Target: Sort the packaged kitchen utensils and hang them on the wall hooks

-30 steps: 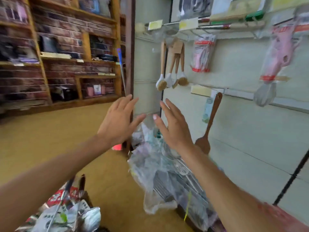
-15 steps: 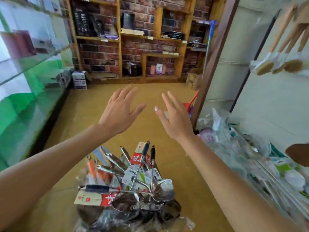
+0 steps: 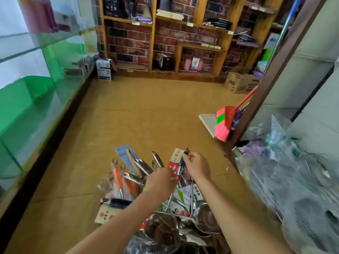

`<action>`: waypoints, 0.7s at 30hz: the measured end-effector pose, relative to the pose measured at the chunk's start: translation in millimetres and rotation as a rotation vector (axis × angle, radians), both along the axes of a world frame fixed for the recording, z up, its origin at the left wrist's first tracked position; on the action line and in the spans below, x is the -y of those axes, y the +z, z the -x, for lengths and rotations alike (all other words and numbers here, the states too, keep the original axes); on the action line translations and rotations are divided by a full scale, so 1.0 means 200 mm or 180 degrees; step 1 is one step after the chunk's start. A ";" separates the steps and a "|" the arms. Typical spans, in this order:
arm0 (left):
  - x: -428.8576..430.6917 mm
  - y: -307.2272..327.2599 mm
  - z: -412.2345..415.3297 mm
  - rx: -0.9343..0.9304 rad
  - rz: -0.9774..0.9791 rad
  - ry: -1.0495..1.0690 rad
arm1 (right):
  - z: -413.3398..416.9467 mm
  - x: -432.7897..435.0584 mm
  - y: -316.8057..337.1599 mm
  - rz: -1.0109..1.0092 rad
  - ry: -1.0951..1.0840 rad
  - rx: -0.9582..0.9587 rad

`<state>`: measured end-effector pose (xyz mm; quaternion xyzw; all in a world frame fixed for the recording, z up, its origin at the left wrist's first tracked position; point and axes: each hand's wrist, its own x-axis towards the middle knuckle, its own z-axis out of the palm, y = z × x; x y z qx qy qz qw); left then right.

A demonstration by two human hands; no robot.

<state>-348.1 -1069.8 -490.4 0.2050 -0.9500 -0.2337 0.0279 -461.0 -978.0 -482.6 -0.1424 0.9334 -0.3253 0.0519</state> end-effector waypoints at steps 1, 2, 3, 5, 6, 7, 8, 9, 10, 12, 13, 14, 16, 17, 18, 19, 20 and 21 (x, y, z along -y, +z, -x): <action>-0.03 -0.07 0.02 0.0123 0.0050 -0.0013 | 0.03 0.01 -0.07 -0.0018 -0.0121 0.0110; -0.05 -0.12 0.04 0.0225 0.0130 -0.0030 | 0.06 0.02 -0.13 -0.0051 -0.0223 0.0207; -0.07 -0.16 0.05 0.0294 0.0253 -0.0049 | 0.09 0.04 -0.18 -0.0038 -0.0313 0.0288; -0.09 -0.22 0.08 0.0371 0.0612 -0.0110 | 0.14 0.08 -0.26 0.0062 -0.0425 0.0418; -0.10 -0.23 0.09 0.0401 0.0777 -0.0135 | 0.16 0.11 -0.28 0.0107 -0.0454 0.0487; -0.10 -0.24 0.11 0.0447 0.0885 -0.0161 | 0.18 0.13 -0.30 0.0136 -0.0485 0.0546; -0.10 -0.24 0.12 0.0503 0.0931 -0.0198 | 0.19 0.16 -0.31 0.0168 -0.0538 0.0611; -0.10 -0.25 0.13 0.0553 0.0934 -0.0233 | 0.19 0.17 -0.32 0.0238 -0.0595 0.0689; -0.10 -0.25 0.13 0.0586 0.0906 -0.0248 | 0.20 0.19 -0.33 0.0340 -0.0653 0.0756; -0.10 -0.25 0.14 0.0547 0.0846 -0.0243 | 0.19 0.22 -0.33 0.0564 -0.0746 0.0865; -0.09 -0.25 0.14 0.0498 0.0803 -0.0215 | 0.19 0.23 -0.33 0.0679 -0.0777 0.0905; -0.08 -0.24 0.14 0.0443 0.0744 -0.0173 | 0.19 0.23 -0.32 0.0801 -0.0807 0.0936; -0.07 -0.24 0.13 0.0335 0.0622 -0.0090 | 0.19 0.23 -0.29 0.1063 -0.0867 0.0990; -0.07 -0.23 0.12 0.0281 0.0536 -0.0038 | 0.18 0.23 -0.26 0.1186 -0.0878 0.1010; -0.07 -0.21 0.12 0.0228 0.0442 0.0023 | 0.18 0.22 -0.24 0.1285 -0.0869 0.1021; -0.07 -0.20 0.11 0.0173 0.0355 0.0086 | 0.18 0.22 -0.21 0.1365 -0.0837 0.0998; -0.06 -0.18 0.11 0.0104 0.0286 0.0132 | 0.17 0.21 -0.17 0.1425 -0.0782 0.0949; -0.06 -0.16 0.10 0.0043 0.0235 0.0147 | 0.16 0.20 -0.13 0.1489 -0.0730 0.0893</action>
